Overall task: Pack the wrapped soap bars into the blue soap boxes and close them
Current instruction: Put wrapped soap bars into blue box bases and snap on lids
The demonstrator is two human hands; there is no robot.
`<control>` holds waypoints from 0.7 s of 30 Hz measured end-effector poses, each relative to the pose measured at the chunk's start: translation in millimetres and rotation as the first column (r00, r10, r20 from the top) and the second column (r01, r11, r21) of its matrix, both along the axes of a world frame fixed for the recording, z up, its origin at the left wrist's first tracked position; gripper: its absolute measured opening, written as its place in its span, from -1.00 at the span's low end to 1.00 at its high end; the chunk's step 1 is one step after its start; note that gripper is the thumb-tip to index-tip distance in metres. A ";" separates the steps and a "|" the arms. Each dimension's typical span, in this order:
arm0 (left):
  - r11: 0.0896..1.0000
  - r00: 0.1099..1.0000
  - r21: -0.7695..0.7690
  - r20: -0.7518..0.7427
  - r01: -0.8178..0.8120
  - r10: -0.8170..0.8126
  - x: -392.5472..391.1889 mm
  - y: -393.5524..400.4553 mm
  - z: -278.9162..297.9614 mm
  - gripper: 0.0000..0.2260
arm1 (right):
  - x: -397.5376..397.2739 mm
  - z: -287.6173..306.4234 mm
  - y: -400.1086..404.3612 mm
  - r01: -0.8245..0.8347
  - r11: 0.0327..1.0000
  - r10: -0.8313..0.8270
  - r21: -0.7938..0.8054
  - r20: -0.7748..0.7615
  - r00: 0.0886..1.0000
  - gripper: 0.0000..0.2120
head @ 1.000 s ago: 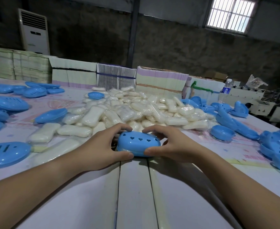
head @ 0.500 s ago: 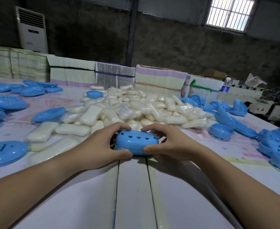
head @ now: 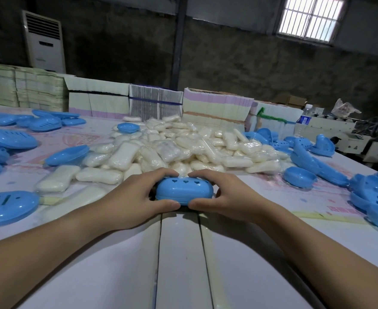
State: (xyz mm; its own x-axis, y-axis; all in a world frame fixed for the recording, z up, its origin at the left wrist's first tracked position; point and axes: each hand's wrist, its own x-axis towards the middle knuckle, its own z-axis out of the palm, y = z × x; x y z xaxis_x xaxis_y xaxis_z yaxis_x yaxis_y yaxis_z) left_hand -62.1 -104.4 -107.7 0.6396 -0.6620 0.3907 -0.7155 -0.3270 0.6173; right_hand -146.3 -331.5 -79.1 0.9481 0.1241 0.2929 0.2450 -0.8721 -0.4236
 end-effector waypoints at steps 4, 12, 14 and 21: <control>0.999 1.000 0.034 0.009 -0.018 0.018 0.0 -2.2 0.8 -0.64 | 0.5 2.1 0.7 -0.032 0.999 0.033 -0.013 0.064 0.997 -0.44; 1.000 0.999 -0.003 0.051 0.000 0.000 -2.9 -2.2 -0.7 -0.71 | 0.8 2.8 0.6 -0.028 0.996 0.036 -0.085 0.092 0.995 -0.59; 1.000 0.997 0.002 0.072 -0.014 0.013 -2.1 -1.4 -0.4 -0.73 | 0.5 3.2 0.4 -0.035 0.996 0.043 -0.087 0.097 0.994 -0.60; 1.000 0.986 0.015 0.167 -0.013 0.010 -6.4 0.6 0.1 -0.65 | -1.6 1.9 -1.9 -0.090 0.995 0.088 0.031 0.048 0.995 -0.59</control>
